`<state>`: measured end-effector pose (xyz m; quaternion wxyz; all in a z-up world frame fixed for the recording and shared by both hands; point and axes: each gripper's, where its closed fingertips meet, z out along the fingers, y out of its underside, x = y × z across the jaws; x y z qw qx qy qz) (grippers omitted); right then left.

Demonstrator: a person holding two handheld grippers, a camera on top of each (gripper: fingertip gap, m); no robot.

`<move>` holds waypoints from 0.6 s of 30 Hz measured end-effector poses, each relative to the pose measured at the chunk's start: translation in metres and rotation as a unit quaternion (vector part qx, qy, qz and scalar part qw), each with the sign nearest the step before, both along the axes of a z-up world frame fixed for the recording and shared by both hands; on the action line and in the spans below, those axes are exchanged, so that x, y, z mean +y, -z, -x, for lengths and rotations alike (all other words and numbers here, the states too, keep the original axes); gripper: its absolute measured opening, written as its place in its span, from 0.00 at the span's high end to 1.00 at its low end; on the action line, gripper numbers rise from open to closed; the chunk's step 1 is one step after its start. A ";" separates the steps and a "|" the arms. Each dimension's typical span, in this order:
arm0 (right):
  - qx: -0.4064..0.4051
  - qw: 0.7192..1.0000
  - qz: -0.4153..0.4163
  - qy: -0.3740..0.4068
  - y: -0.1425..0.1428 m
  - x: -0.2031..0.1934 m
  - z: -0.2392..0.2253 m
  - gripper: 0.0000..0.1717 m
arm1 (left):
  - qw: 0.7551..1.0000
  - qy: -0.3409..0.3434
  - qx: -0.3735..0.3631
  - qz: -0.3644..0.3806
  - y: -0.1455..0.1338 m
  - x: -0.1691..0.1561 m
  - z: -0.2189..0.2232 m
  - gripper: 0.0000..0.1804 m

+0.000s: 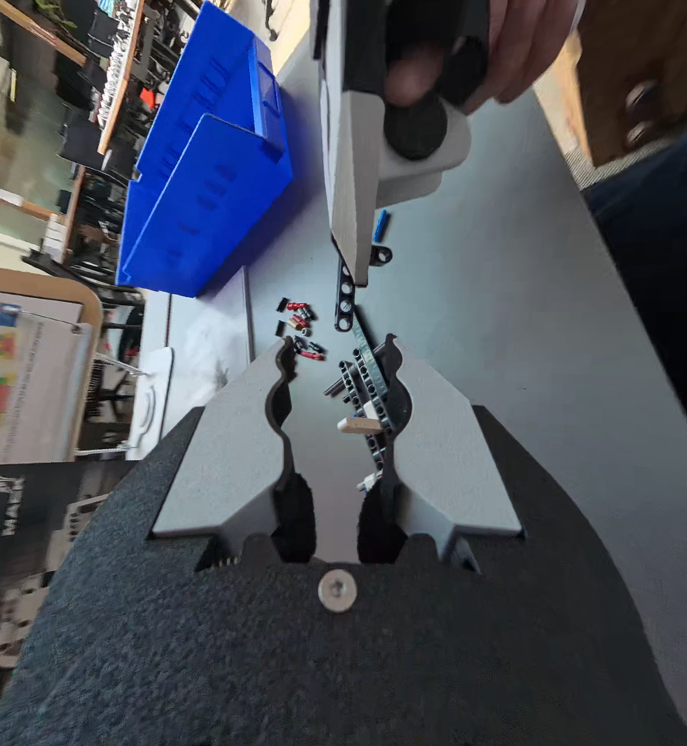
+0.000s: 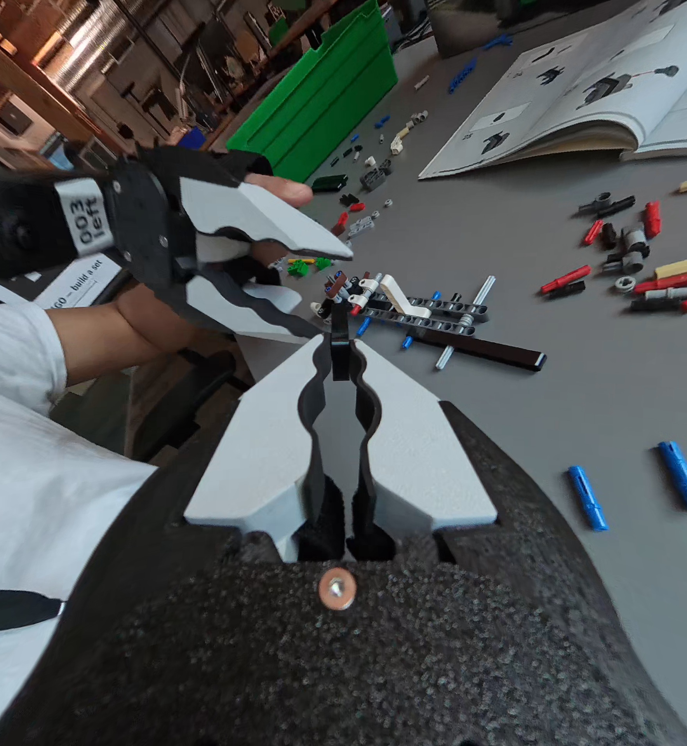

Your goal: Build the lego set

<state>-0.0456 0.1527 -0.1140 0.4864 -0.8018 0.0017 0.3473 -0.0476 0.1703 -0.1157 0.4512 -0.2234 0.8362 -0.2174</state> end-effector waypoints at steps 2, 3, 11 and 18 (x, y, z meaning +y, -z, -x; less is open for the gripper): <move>-0.004 1.000 0.001 0.000 -0.004 -0.001 0.002 0.96 | 0.997 0.006 -0.025 -0.067 0.003 -0.001 -0.006 0.79; -0.018 1.000 0.003 0.001 -0.004 -0.002 0.003 0.96 | 0.996 0.014 -0.037 -0.083 0.004 -0.004 -0.009 0.79; -0.089 0.995 0.010 0.031 -0.002 0.010 -0.005 0.96 | 0.980 0.007 -0.113 -0.164 0.001 0.002 -0.034 0.97; -0.139 0.989 -0.051 0.009 -0.007 0.000 -0.012 0.88 | 0.976 -0.046 -0.117 -0.179 -0.016 0.045 -0.023 0.97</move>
